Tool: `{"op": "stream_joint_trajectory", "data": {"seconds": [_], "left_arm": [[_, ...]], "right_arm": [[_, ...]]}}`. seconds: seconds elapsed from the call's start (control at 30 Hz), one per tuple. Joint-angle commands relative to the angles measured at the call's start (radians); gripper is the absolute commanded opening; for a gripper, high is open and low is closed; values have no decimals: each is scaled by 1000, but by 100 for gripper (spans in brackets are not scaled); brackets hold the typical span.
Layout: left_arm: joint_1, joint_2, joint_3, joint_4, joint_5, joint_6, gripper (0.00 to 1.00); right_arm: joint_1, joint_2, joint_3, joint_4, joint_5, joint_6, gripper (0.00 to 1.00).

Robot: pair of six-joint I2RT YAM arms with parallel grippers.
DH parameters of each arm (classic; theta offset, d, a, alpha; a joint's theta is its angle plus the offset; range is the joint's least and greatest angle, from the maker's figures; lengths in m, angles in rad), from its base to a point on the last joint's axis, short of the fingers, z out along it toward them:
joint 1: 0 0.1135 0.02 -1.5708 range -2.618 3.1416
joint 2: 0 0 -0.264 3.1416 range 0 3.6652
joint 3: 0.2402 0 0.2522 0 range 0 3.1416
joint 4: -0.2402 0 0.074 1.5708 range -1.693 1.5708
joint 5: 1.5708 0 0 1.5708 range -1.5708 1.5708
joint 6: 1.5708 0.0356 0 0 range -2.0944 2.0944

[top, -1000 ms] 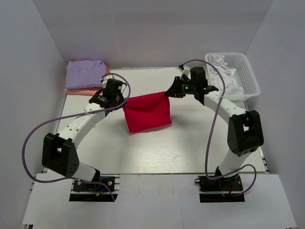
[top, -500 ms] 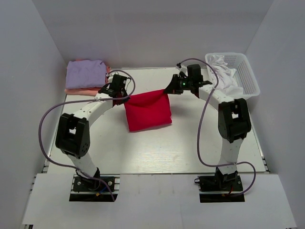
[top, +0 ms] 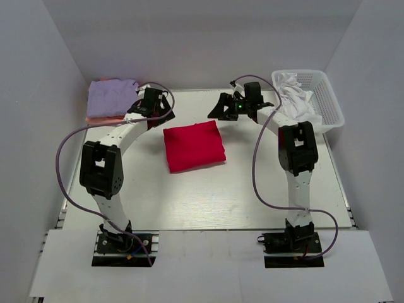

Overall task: Fold and stack the t-shirts
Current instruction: Fold the long partially folded tshirt into a neat square

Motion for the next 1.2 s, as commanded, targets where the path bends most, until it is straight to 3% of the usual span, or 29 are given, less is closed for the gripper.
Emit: {"op": "stream_joint_trajectory", "data": {"seconds": [0.0,0.2,0.27,0.47,0.67,0.8,0.97,1.17], "left_arm": [[1,-61,29,26,119,64,100],[-30,-58,-55,128,415,154,100],[-30,-58,-83,190,439,141,100],[-4,9,-112,250,410,123,100],[15,149,-60,180,319,97,100],[33,233,-69,192,319,74,100],[65,293,-69,168,344,63,100],[65,180,-29,165,345,95,100]], "right_arm": [[-5,-109,2,31,-6,-26,90],[10,-259,-176,38,-34,-49,90],[16,-260,-187,32,-78,-49,90],[36,-134,-90,48,-152,-23,90],[30,149,90,123,-151,70,90],[26,300,232,62,-117,116,90],[29,311,209,71,-114,118,90],[21,164,203,-7,-74,28,90]]}}
